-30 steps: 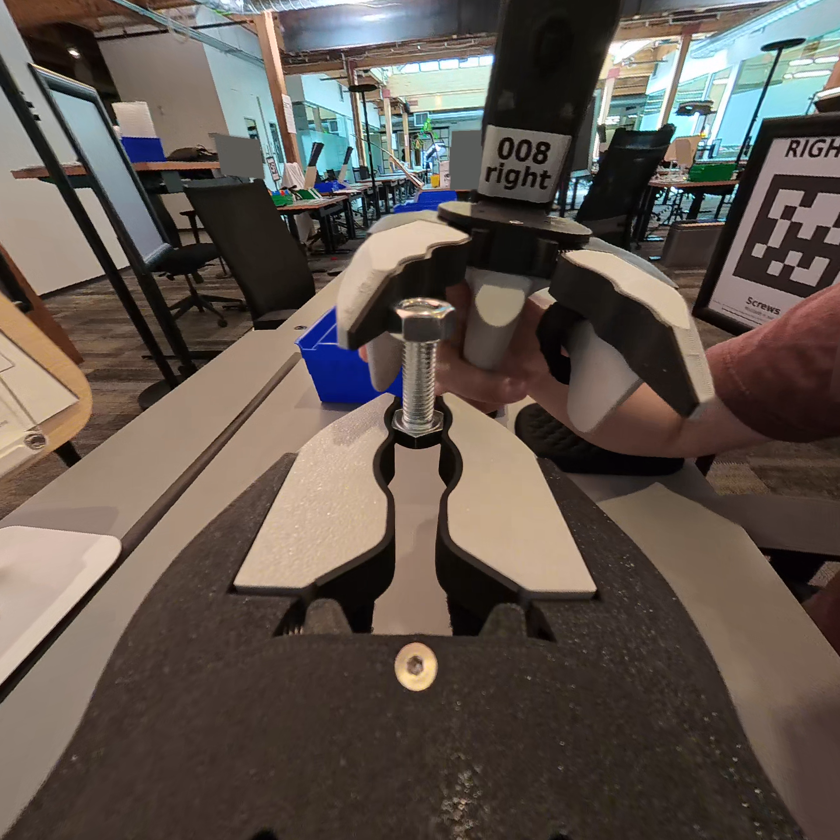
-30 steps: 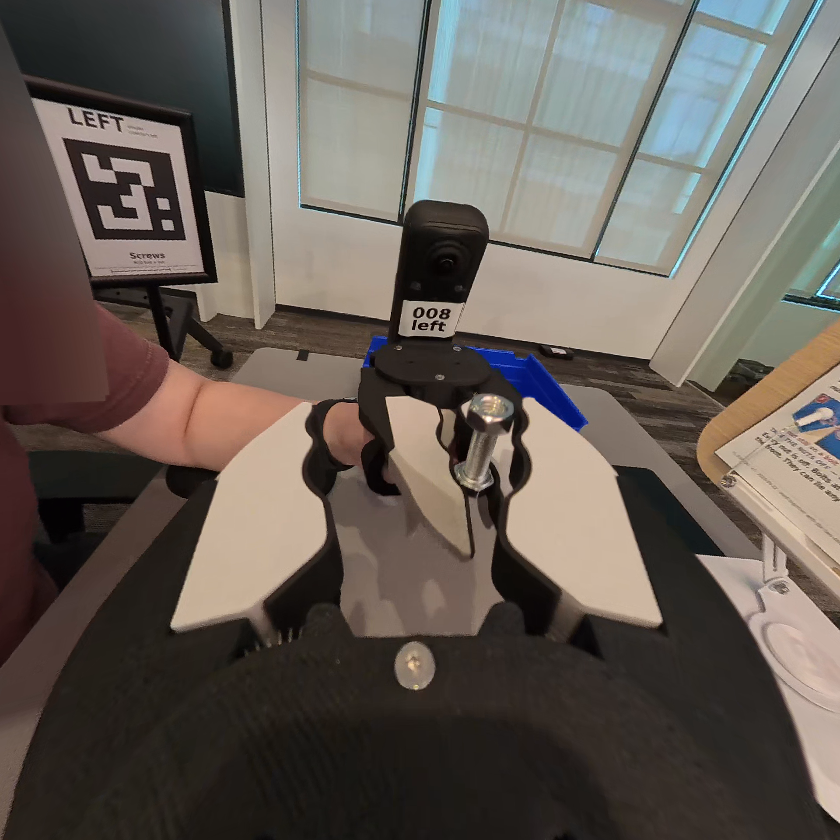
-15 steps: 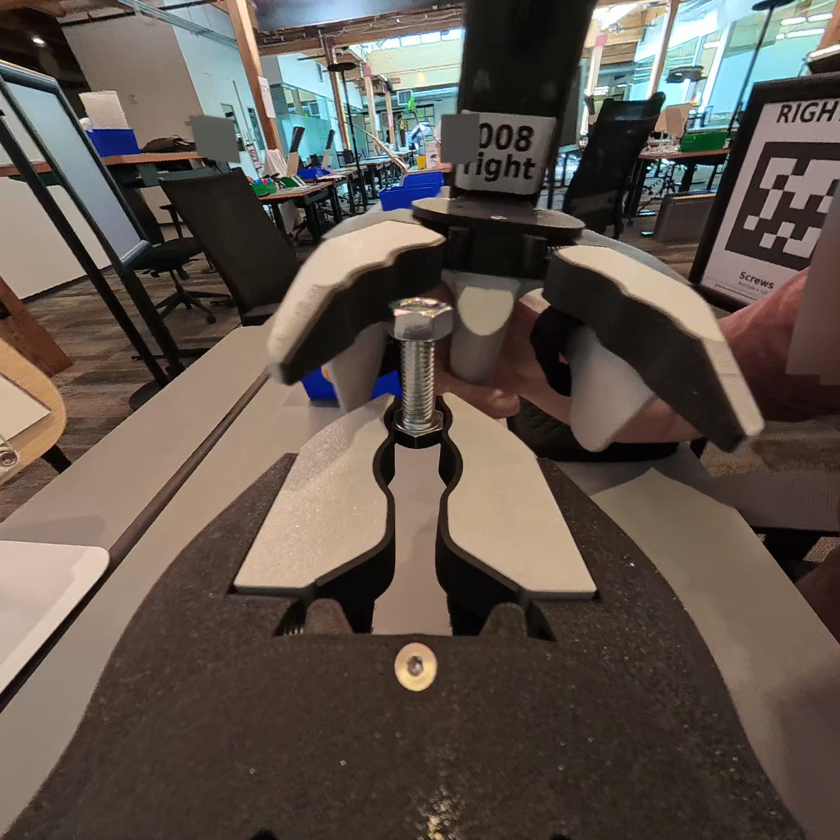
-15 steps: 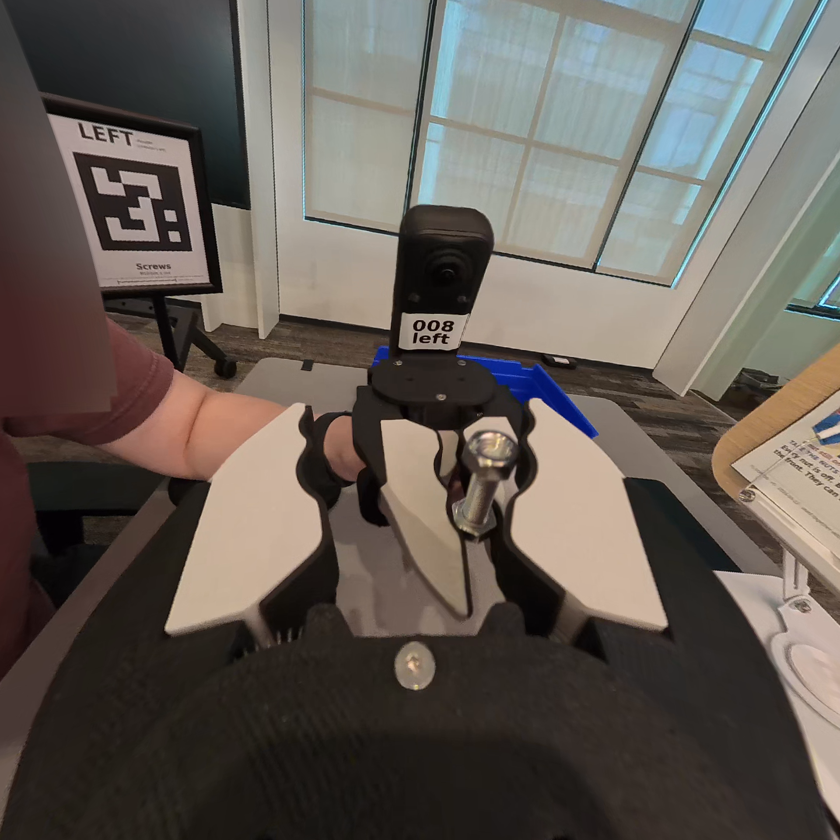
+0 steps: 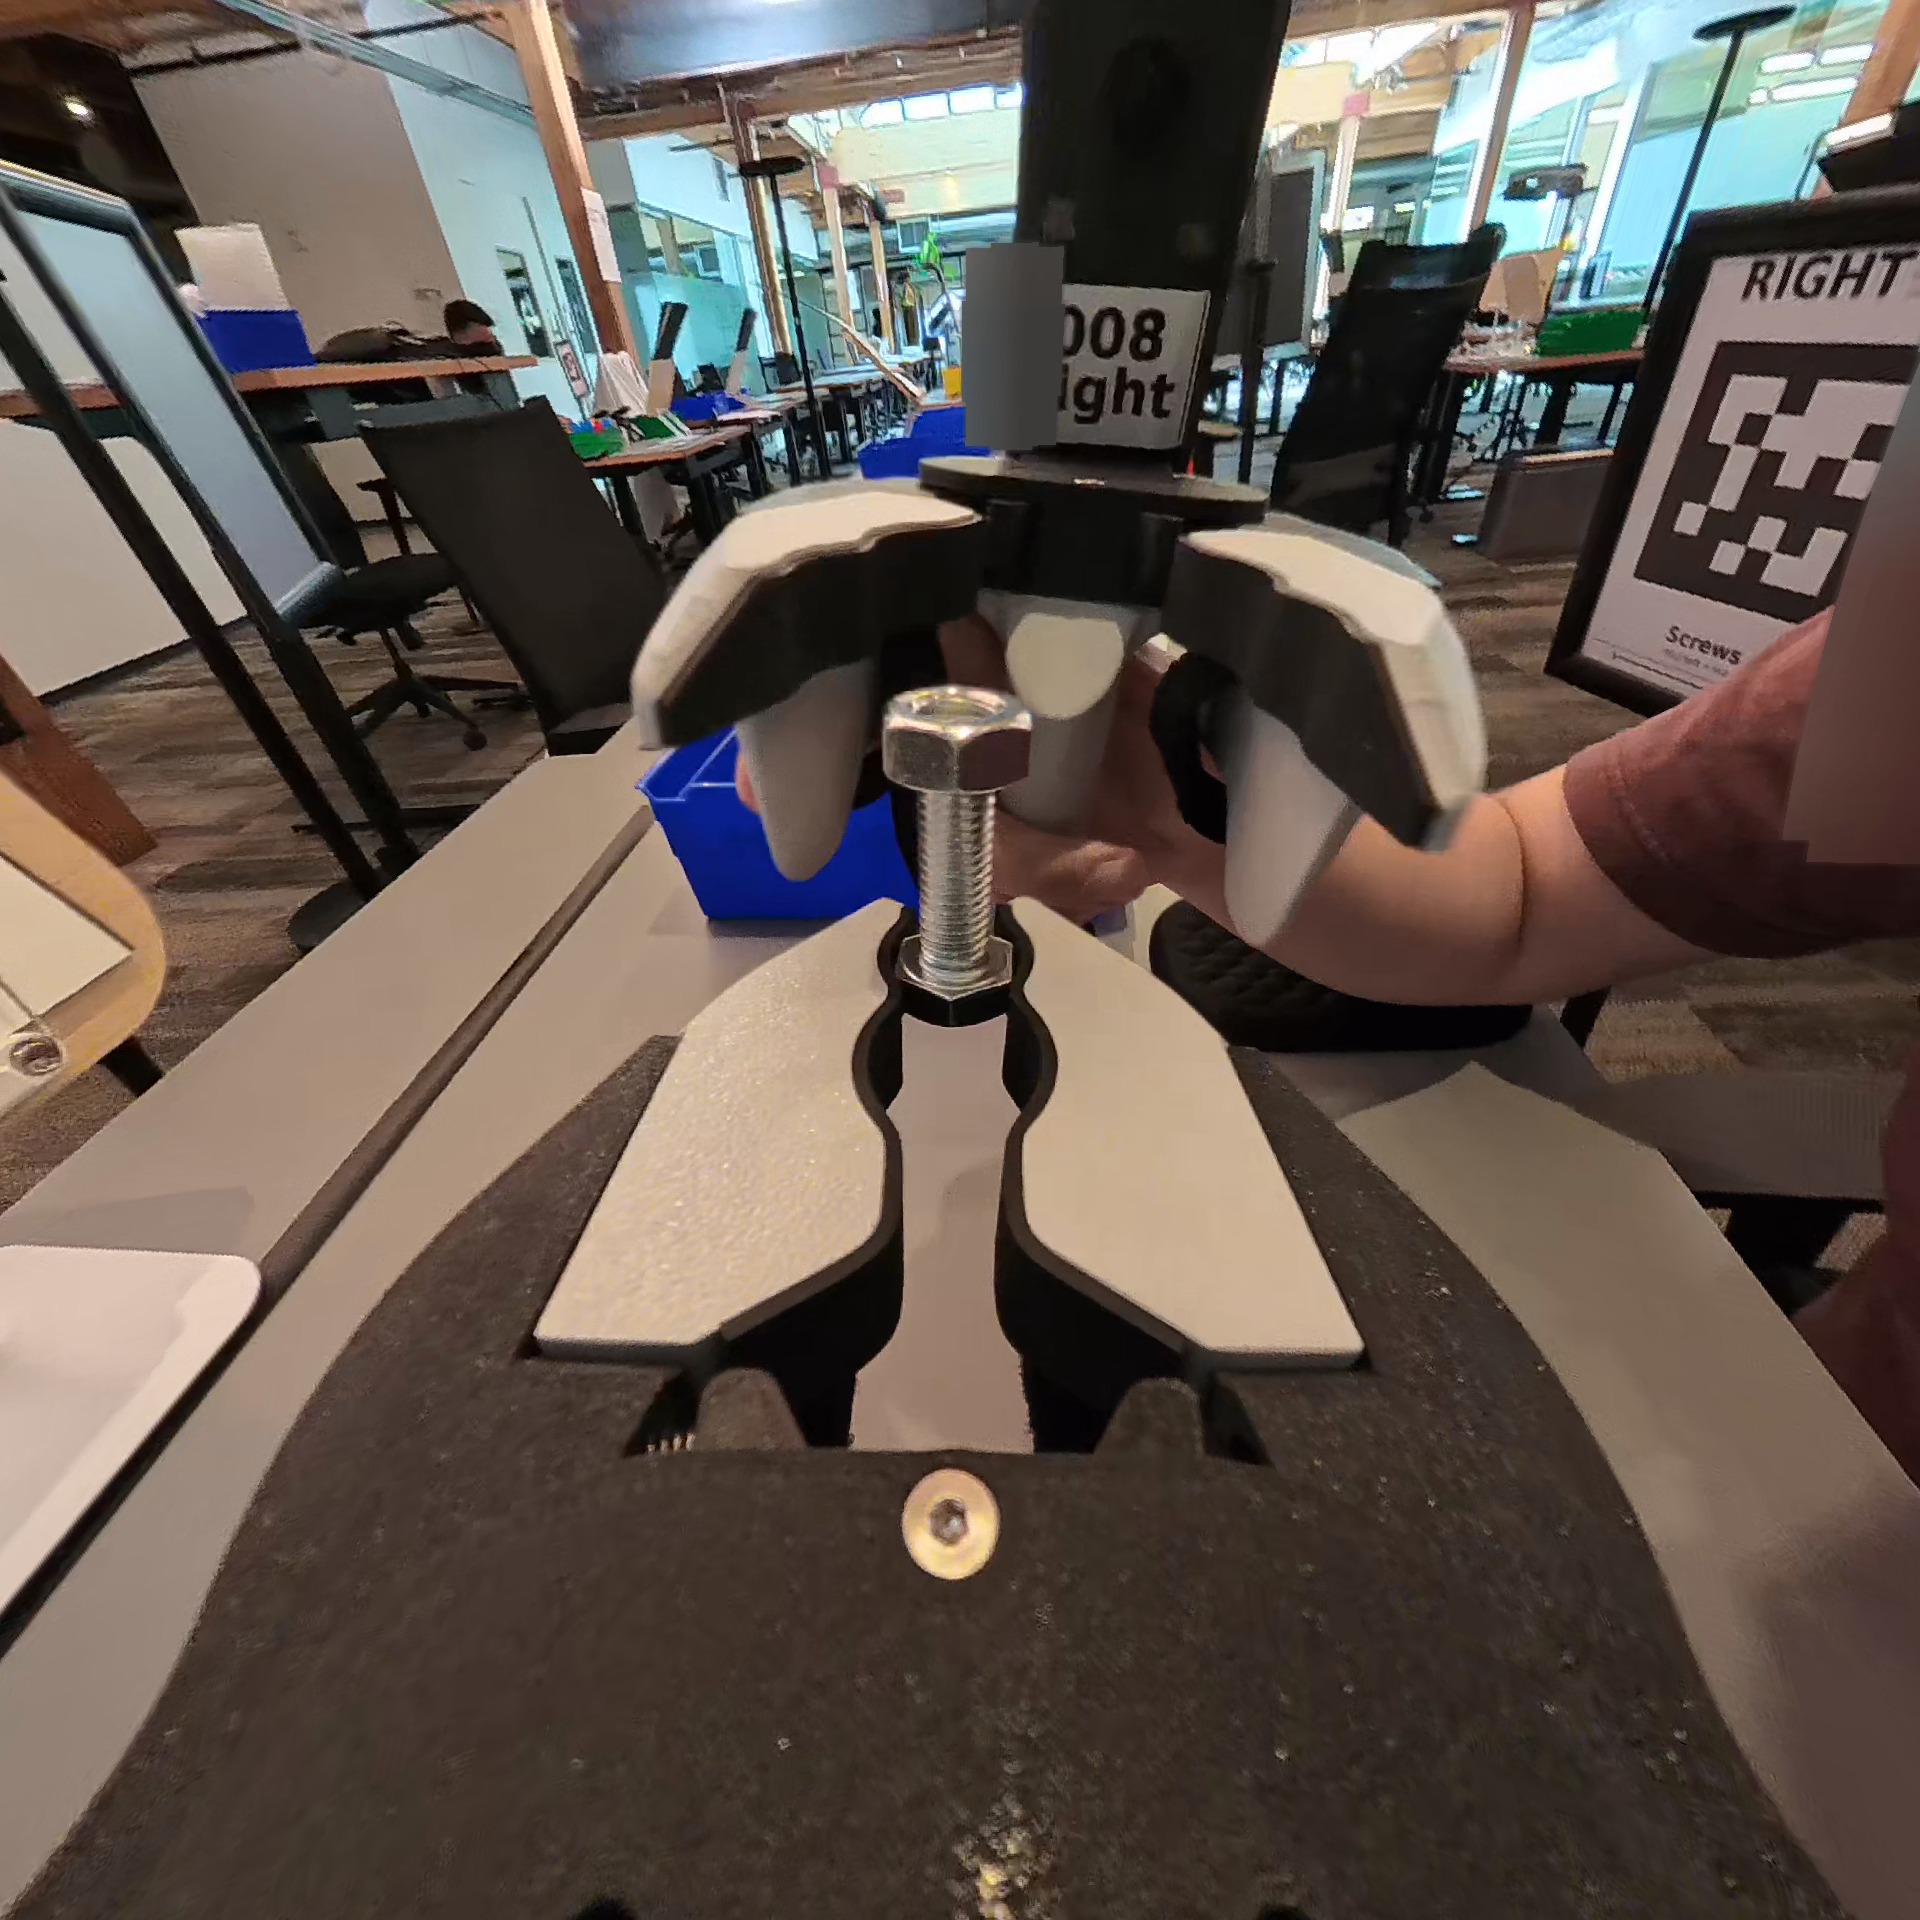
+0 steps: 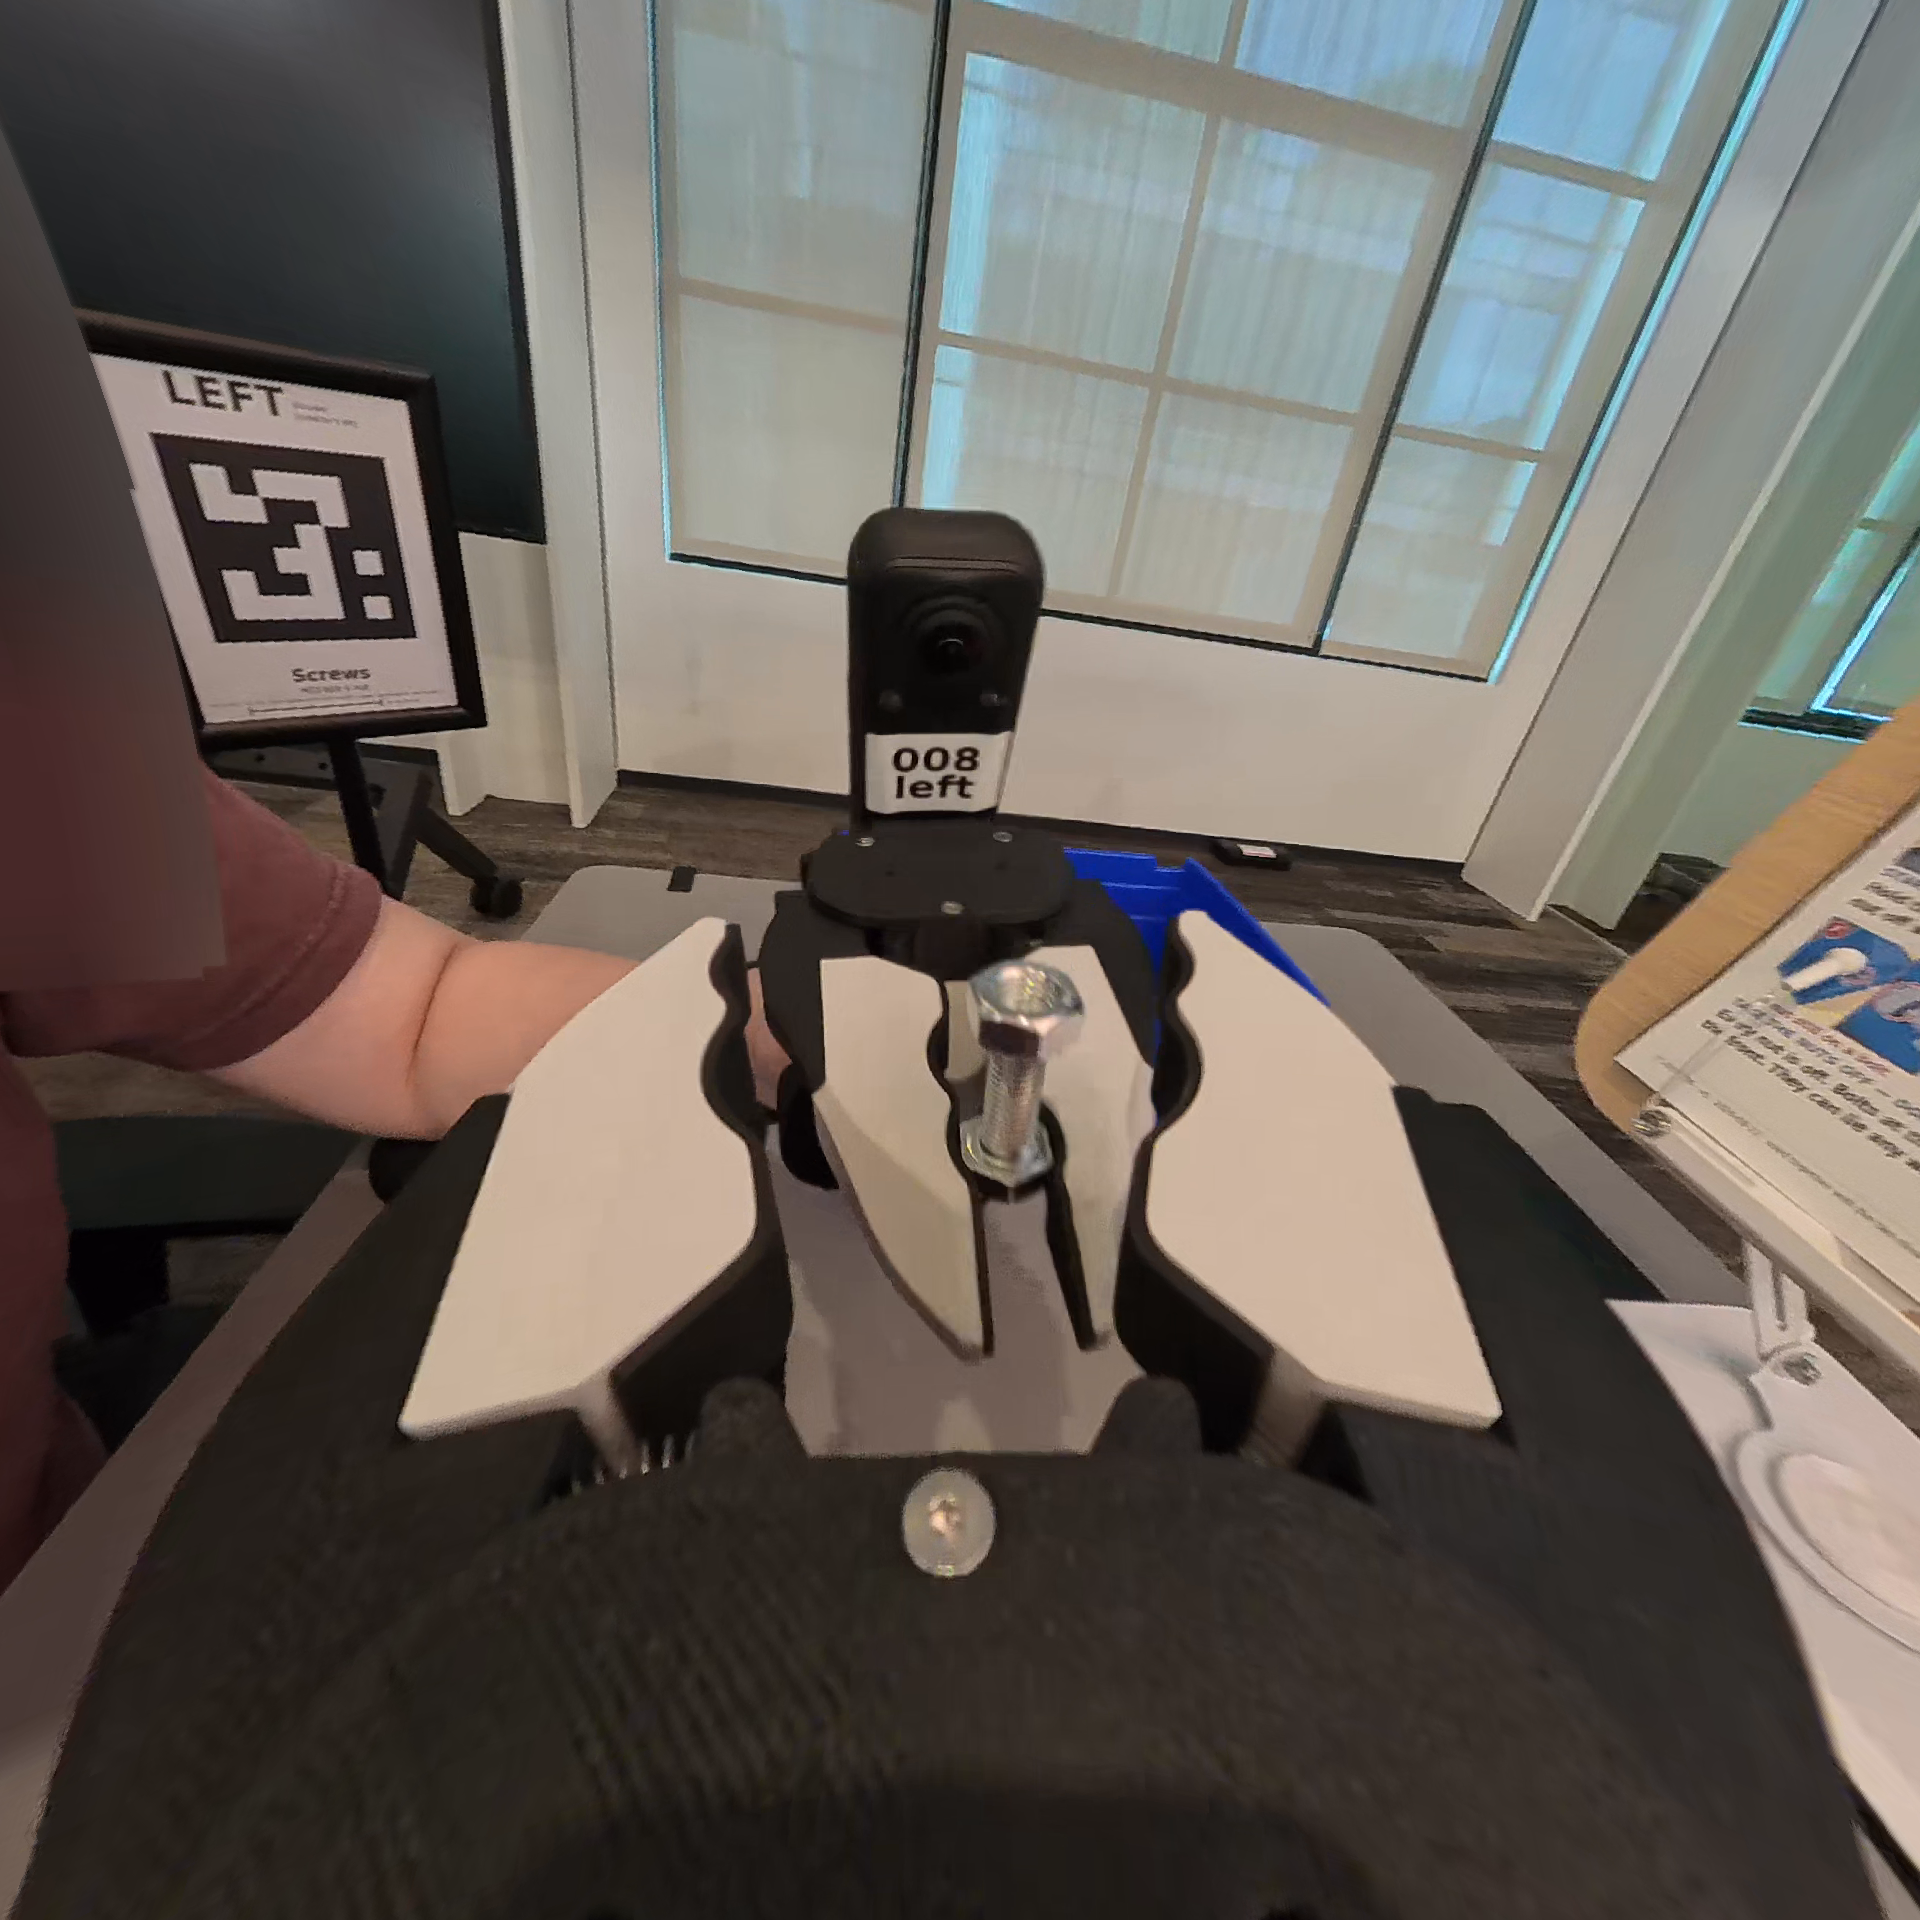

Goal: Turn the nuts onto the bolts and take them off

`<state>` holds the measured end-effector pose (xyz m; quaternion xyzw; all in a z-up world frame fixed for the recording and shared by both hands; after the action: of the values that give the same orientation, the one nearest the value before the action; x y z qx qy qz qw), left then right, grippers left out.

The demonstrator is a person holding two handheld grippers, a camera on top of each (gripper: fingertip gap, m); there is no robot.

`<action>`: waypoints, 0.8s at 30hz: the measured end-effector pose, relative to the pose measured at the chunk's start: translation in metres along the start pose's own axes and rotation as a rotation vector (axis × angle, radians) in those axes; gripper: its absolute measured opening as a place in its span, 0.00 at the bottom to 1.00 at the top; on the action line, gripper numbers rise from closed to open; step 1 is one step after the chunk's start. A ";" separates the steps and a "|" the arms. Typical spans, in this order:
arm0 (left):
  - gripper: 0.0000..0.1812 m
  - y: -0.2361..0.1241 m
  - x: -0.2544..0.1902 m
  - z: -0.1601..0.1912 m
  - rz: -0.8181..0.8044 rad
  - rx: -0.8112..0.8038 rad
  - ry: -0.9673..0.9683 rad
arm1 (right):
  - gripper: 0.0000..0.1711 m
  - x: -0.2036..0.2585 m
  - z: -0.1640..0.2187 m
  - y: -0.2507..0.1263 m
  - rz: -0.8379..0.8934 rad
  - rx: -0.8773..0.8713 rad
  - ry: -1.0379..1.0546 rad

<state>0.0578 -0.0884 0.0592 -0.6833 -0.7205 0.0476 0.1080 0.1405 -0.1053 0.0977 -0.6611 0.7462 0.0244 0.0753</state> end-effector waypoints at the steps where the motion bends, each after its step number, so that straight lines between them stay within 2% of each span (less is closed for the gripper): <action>1: 0.08 0.003 -0.002 0.001 0.000 0.013 0.007 | 0.45 0.003 0.001 0.003 -0.016 0.008 -0.004; 7: 0.08 0.001 0.001 -0.002 -0.044 -0.004 0.000 | 0.49 0.009 0.003 0.009 -0.014 0.052 -0.058; 13: 0.08 -0.014 0.013 -0.004 -0.084 -0.051 -0.054 | 0.47 0.001 0.001 0.000 0.027 0.041 -0.038; 20: 0.08 0.008 -0.001 0.000 -0.048 0.018 -0.010 | 0.51 0.010 0.005 0.014 0.005 0.038 -0.045; 24: 0.08 -0.002 0.007 -0.002 -0.075 -0.017 -0.042 | 0.50 0.006 0.003 0.008 0.023 0.045 -0.045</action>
<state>0.0558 -0.0818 0.0618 -0.6555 -0.7482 0.0516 0.0888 0.1324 -0.1094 0.0931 -0.6500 0.7520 0.0232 0.1068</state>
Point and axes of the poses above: each gripper's, where its closed fingertips meet, y out along the fingers, z out of its underside, x = y × z across the jaws, the point moved 7 cm from there along -y, back along the fingers, and after that the axes turned 8 degrees about x, right-handed, at the moved point
